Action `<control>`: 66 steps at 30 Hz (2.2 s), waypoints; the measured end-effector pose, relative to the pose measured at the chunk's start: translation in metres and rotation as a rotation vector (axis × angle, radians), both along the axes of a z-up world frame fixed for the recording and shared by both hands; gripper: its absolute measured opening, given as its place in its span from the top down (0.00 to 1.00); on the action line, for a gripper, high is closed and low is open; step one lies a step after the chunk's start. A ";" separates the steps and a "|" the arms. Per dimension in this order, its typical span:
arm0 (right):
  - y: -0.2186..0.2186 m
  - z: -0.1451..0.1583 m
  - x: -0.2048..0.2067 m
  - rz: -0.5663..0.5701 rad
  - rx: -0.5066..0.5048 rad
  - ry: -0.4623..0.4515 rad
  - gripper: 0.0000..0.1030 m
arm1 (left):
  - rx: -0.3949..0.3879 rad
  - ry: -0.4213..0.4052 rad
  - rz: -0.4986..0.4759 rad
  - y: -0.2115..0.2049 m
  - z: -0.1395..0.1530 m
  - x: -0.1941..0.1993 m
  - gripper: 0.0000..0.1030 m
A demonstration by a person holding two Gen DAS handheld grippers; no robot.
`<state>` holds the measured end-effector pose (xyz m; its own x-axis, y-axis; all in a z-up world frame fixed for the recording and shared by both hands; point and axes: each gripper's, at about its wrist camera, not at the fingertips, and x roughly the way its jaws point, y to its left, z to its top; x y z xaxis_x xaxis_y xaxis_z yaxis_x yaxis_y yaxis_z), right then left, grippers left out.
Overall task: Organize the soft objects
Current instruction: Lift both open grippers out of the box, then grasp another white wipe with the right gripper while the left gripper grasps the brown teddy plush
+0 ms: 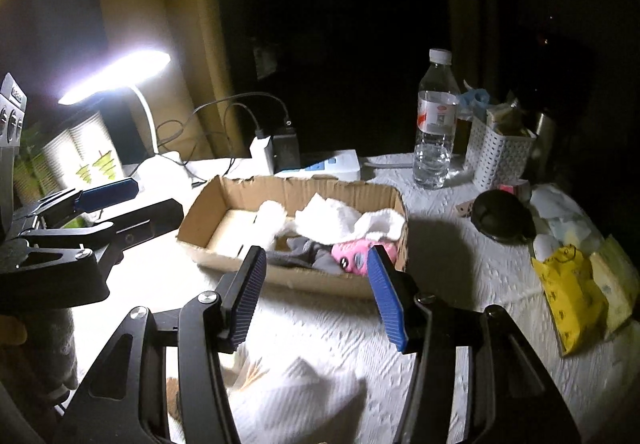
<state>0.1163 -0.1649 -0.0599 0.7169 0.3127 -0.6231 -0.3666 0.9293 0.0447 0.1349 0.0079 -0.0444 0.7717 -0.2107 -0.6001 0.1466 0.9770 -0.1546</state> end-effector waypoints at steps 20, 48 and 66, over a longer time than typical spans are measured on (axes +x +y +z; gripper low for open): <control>-0.014 -0.045 -0.057 0.040 0.000 0.090 0.45 | 0.000 0.119 0.030 -0.013 -0.057 -0.073 0.18; -0.019 -0.112 -0.062 0.073 0.077 0.238 0.82 | 0.056 0.251 0.019 -0.029 -0.125 -0.092 0.18; -0.081 -0.084 -0.073 0.015 0.130 0.138 0.89 | 0.178 0.303 0.008 -0.056 -0.145 -0.090 0.40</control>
